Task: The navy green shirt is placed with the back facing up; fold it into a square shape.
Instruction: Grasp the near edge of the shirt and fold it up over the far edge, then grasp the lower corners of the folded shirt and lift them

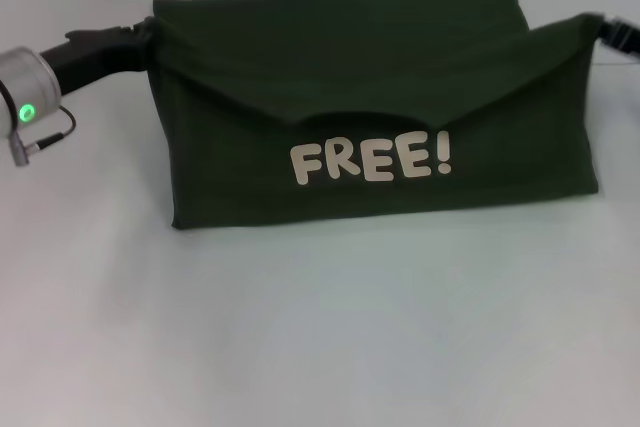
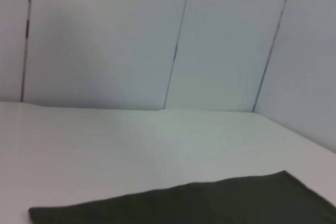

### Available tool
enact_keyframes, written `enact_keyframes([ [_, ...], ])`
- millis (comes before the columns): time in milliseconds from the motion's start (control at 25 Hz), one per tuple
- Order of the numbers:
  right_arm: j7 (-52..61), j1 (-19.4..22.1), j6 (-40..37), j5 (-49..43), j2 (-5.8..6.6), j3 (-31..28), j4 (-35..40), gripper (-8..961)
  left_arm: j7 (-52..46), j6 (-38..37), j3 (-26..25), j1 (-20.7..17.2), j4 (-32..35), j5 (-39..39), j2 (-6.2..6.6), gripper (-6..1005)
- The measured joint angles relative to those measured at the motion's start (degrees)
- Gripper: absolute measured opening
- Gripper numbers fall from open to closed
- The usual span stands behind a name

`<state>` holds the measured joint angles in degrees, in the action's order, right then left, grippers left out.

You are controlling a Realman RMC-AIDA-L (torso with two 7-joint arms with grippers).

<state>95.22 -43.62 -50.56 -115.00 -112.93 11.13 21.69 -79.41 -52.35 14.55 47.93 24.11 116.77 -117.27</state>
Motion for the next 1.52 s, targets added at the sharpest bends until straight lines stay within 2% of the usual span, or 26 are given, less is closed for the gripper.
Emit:
enact_keyframes([
  [120,-4.93,-0.11,5.11,3.05,-0.73,0.58,-3.36,148,3.51,2.97,-0.07,-0.4,-1.3,-1.83,-1.17,64],
  [240,-8.46,-0.08,8.58,4.61,-2.04,0.61,-4.33,152,6.35,6.57,-0.15,-0.48,-2.32,-2.48,-2.28,64],
  [360,-10.14,0.2,10.58,4.76,-2.82,0.63,-5.0,155,8.78,8.77,-0.2,-0.47,-3.53,-3.2,-2.77,64],
  [840,-10.29,1.38,8.7,4.61,-3.2,1.86,-4.37,169,11.66,9.51,-0.01,-0.82,-3.27,-4.33,-3.05,63],
  [960,-9.18,2.02,6.53,4.67,-2.87,2.65,-2.71,173,10.2,8.69,-0.19,-1.9,-1.04,-4.9,-3.39,95],
  [1040,-7.26,2.66,4.75,4.67,-2.62,2.85,-1.07,217,7.4,7.04,0.02,-3.16,1.73,-5.44,-3.95,116],
  [1240,-3.43,4.84,2.04,4.72,-1.99,2.88,3.11,327,1.12,-0.9,0.29,-7.47,7.89,-9.81,-5.19,324],
  [1400,-0.47,6.56,-1.63,4.69,-1.07,2.86,5.21,415,0.17,-8.66,0.31,-10.67,8.98,-13.38,-5.26,475],
  [1520,2.23,8.2,-7.24,4.63,-0.27,2.95,6.14,537,0.01,-14.88,0.46,-13.03,9.68,-13.84,-5.49,577],
])
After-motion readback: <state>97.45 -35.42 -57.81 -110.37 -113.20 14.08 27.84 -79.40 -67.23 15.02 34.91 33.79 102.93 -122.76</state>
